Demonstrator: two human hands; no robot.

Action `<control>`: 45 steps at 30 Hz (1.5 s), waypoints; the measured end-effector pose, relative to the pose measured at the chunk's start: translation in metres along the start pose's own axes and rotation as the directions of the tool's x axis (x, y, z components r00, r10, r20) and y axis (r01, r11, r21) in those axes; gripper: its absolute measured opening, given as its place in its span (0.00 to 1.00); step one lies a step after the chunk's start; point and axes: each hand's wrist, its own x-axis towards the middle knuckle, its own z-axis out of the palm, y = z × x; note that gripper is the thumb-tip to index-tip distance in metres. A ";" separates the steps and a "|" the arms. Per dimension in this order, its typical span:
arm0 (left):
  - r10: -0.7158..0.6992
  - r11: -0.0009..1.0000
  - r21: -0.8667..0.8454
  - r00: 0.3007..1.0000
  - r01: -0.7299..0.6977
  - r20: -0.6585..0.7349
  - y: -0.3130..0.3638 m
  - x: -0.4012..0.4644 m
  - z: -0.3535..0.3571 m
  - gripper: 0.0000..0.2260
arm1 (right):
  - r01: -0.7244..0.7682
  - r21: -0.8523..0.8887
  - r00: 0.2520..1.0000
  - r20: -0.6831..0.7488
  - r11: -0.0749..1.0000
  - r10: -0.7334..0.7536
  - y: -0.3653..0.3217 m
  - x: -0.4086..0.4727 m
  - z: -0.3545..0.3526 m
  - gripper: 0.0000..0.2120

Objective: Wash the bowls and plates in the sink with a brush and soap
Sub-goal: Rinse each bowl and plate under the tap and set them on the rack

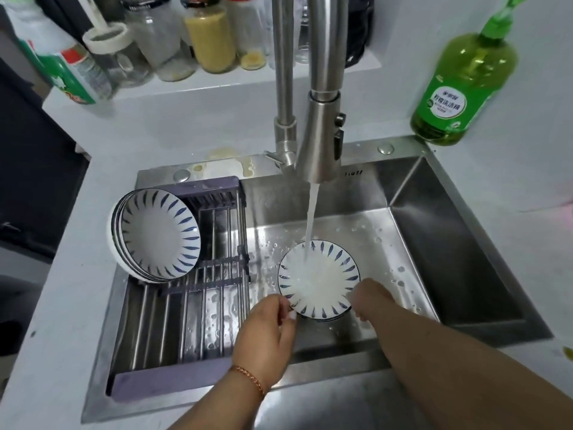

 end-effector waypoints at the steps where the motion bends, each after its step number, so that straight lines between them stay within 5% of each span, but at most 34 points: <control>1: -0.003 1.000 0.016 1.000 0.003 -0.003 0.000 0.000 0.000 0.02 | 0.007 0.021 1.000 0.023 1.000 -0.008 0.000 0.002 -0.002 0.05; 9: -0.006 0.997 0.083 1.000 0.007 -0.012 0.003 -0.002 0.003 0.03 | -0.054 0.280 0.994 0.110 0.958 0.024 -0.007 -0.013 -0.014 0.10; 14: -0.008 0.995 0.101 1.000 0.011 -0.027 0.004 -0.003 0.004 0.03 | -0.116 0.604 0.990 0.139 0.788 0.040 -0.003 -0.021 -0.010 0.09; 19: -0.019 0.995 0.096 0.999 0.023 -0.045 0.002 -0.003 0.006 0.03 | -0.065 0.710 0.992 0.120 0.701 -0.029 0.004 -0.031 -0.027 0.08; 25: -0.226 0.968 -0.149 0.957 0.200 -0.181 0.011 0.004 0.003 0.03 | -0.045 0.815 0.971 0.173 0.578 -0.168 0.013 -0.052 -0.039 0.06; 27: -0.437 0.828 -0.438 0.893 0.351 -0.110 0.016 0.017 -0.001 0.09 | 0.005 0.821 0.963 0.149 0.570 -0.224 0.012 -0.059 -0.043 0.07; 29: -0.538 0.467 -0.743 0.821 0.480 0.192 0.025 0.031 -0.007 0.15 | 0.071 0.819 0.953 0.112 0.569 -0.281 0.010 -0.067 -0.048 0.07; 31: -0.464 0.139 -0.845 0.788 0.516 0.405 0.035 0.038 -0.012 0.21 | 0.130 0.808 0.941 0.082 0.575 -0.327 0.007 -0.074 -0.053 0.08; 34: -0.378 -0.055 -0.888 0.814 0.457 0.442 0.046 0.043 -0.013 0.27 | 0.192 0.783 0.924 0.059 0.592 -0.378 0.002 -0.085 -0.062 0.08; 36: -0.388 -0.069 -0.915 0.834 0.398 0.392 0.045 0.045 -0.010 0.23 | 0.217 0.738 0.933 0.035 0.639 -0.358 -0.001 -0.091 -0.066 0.08; 38: -0.396 -0.048 -0.935 0.853 0.350 0.340 0.043 0.047 -0.010 0.20 | 0.376 0.489 0.925 -0.157 0.787 -0.345 0.000 -0.091 -0.068 0.10; 39: -0.395 -0.024 -0.941 0.862 0.337 0.318 0.043 0.048 -0.011 0.19 | 0.467 0.272 0.870 -0.313 0.841 -0.382 0.000 -0.091 -0.068 0.12; 41: -0.401 0.021 -0.947 0.870 0.321 0.286 0.043 0.048 -0.011 0.18 | 0.628 -0.100 0.640 -0.499 0.772 -0.585 -0.001 -0.098 -0.071 0.10; 43: -0.418 0.038 -0.947 0.866 0.319 0.275 0.044 0.049 -0.011 0.18 | 0.738 -0.332 0.488 -0.340 0.588 -0.804 -0.001 -0.106 -0.071 0.16; 45: -0.439 0.027 -0.949 0.856 0.315 0.272 0.043 0.050 -0.011 0.20 | 0.798 -0.430 0.441 -0.060 0.421 -0.896 0.002 -0.118 -0.066 0.29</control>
